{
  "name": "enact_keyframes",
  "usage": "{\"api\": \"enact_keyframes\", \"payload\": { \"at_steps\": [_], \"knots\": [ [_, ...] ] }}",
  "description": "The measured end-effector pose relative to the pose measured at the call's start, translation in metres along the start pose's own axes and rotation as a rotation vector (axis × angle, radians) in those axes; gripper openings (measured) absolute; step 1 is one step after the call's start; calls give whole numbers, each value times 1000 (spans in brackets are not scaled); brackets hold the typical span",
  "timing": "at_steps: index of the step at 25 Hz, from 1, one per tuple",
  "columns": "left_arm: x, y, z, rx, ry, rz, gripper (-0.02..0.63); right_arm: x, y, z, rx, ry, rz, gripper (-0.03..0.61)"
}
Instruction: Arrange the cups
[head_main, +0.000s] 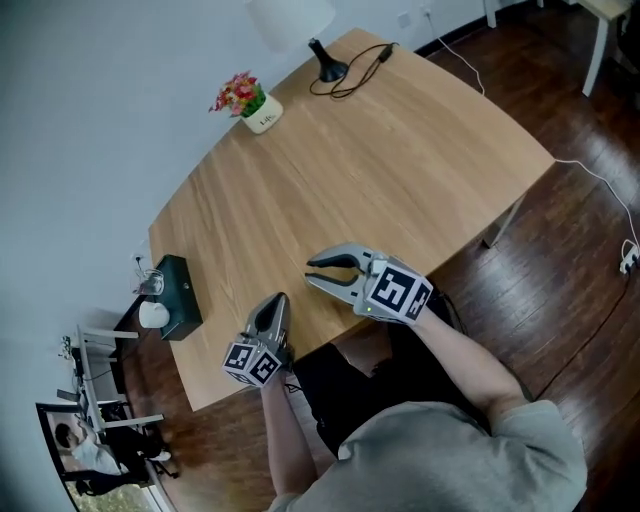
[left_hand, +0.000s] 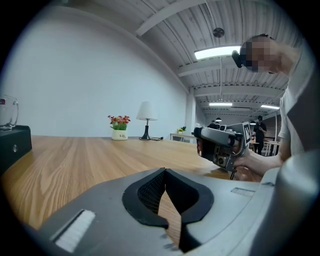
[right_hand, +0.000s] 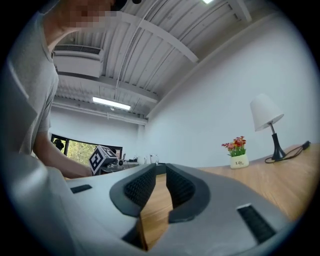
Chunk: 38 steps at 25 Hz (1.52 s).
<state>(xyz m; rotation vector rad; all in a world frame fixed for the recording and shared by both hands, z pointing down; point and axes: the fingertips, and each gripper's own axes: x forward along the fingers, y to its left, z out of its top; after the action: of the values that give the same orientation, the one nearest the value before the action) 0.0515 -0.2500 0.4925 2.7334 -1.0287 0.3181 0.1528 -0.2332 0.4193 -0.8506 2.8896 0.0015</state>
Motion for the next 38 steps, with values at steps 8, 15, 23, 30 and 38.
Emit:
{"api": "enact_keyframes", "payload": {
  "at_steps": [8, 15, 23, 30, 38],
  "knots": [
    [4, -5, 3, 12, -15, -24, 11, 3, 13, -3, -17, 16, 34, 78],
    [2, -10, -2, 14, -1, -51, 11, 1, 15, -8, 15, 2, 39, 78],
    [4, -11, -2, 19, 6, -53, 10, -2, 19, -7, 19, -2, 54, 78],
    [1, -12, -2, 15, -8, -50, 10, -1, 23, -10, 31, 9, 59, 78],
    [3, -12, -2, 16, -7, -49, 9, -4, 20, -8, 33, -2, 51, 78]
  ]
}}
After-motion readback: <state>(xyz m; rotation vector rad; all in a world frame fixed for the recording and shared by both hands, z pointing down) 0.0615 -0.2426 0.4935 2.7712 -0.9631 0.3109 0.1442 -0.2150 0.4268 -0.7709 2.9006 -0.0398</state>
